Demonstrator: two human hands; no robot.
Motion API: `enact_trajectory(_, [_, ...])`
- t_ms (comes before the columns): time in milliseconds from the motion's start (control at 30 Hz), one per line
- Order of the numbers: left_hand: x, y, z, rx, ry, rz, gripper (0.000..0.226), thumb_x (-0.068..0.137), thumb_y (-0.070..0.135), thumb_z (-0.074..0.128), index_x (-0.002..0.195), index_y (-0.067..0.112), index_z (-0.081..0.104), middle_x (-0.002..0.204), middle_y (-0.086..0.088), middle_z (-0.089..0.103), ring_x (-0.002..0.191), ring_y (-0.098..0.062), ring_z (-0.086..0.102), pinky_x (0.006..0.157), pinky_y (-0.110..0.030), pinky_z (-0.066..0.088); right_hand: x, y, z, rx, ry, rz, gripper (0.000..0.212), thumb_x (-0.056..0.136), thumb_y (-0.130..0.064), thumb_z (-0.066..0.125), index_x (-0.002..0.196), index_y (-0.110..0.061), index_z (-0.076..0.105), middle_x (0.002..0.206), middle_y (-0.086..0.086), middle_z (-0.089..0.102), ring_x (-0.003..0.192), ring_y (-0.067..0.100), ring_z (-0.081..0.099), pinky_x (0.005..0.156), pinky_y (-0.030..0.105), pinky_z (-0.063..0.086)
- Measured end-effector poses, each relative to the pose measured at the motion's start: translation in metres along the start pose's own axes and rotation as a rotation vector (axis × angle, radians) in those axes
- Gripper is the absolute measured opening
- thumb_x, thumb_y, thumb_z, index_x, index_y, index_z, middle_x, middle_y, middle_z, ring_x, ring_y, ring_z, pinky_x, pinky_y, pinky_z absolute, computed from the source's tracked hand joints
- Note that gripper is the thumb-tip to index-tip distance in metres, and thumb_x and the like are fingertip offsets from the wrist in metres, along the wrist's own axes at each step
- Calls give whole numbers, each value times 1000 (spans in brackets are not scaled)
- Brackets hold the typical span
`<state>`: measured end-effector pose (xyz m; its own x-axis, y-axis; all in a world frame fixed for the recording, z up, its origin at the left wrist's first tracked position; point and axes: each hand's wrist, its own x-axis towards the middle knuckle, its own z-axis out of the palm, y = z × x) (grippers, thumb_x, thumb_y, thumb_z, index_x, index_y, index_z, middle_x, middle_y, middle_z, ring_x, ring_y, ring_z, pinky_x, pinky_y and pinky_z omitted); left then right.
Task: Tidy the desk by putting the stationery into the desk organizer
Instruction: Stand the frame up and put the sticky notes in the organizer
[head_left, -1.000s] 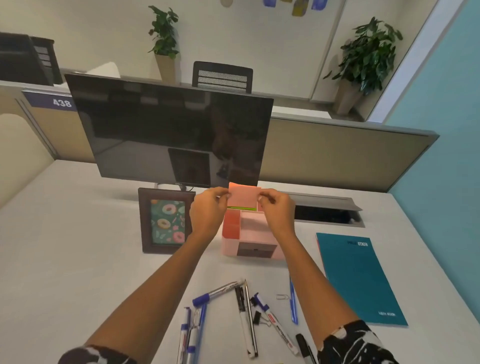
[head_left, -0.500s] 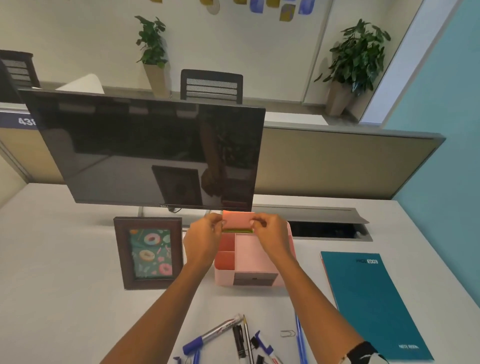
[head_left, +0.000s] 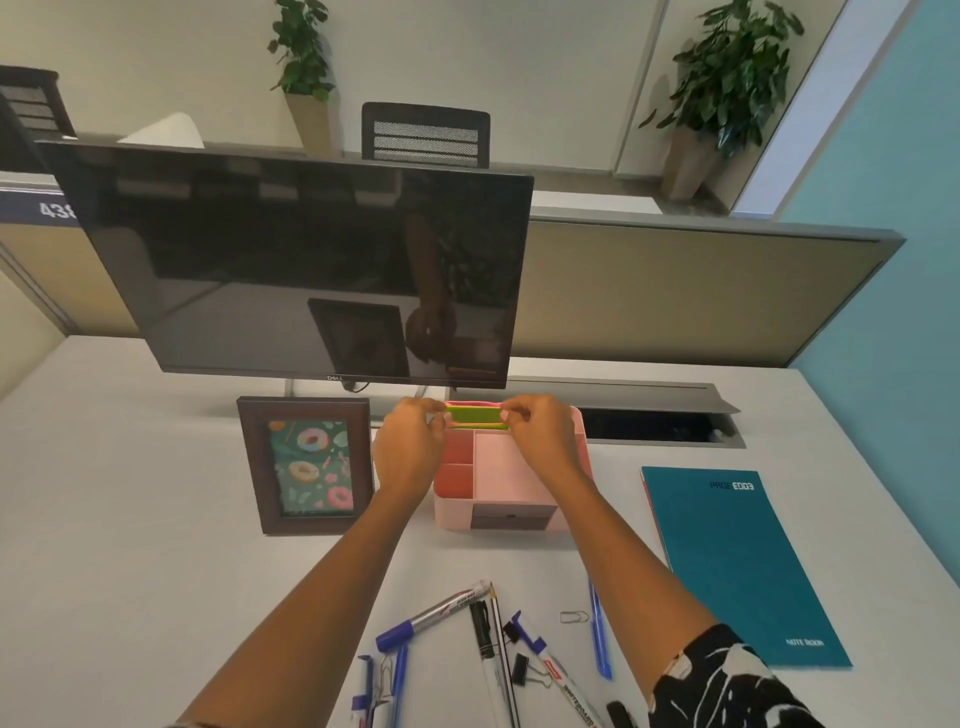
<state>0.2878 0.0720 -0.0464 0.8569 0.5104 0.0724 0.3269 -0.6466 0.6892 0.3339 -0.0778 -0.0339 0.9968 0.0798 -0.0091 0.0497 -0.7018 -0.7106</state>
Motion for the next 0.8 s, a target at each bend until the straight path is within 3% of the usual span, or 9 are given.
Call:
enact_trajectory(67, [-2,-1,-3,-3,13,1,24,93,35,58,111,23,69,115,-1,68,91,-17,65,69,-25,47,-9,1,-1,15,51,11,26,94,-30,52,112,-18,66,110,1,68,83,9,56,60,12,40])
enact_trajectory(200, [-17,-4,-9,-85,57,48,25,93,35,58,113,23,67,122,0,65,99,-17,65,79,-31,51,-34,1,-5,85,144,15,26,94,-30,52,117,-21,61,118,0,64,91,13,58,71,18,47])
enact_trajectory(367, [-50,-13,-12,-137,93,92,19,94,30,58,109,23,67,116,2,66,88,-11,64,71,-32,57,-73,8,1,114,209,-101,27,91,-14,57,117,-17,63,126,3,60,115,20,55,92,25,45])
enact_trajectory(600, [-118,-26,-14,-213,108,107,13,93,21,59,103,24,67,105,8,67,80,-4,60,65,-24,53,-135,18,11,164,205,-251,22,90,-10,58,109,-19,65,116,-3,63,110,9,55,87,0,36])
enact_trajectory(800, [-189,-45,-5,-205,4,38,10,92,24,60,96,31,66,96,15,68,78,-1,61,72,-29,55,-194,38,19,184,50,-224,25,89,-7,55,106,-22,64,112,-7,60,107,6,54,93,17,45])
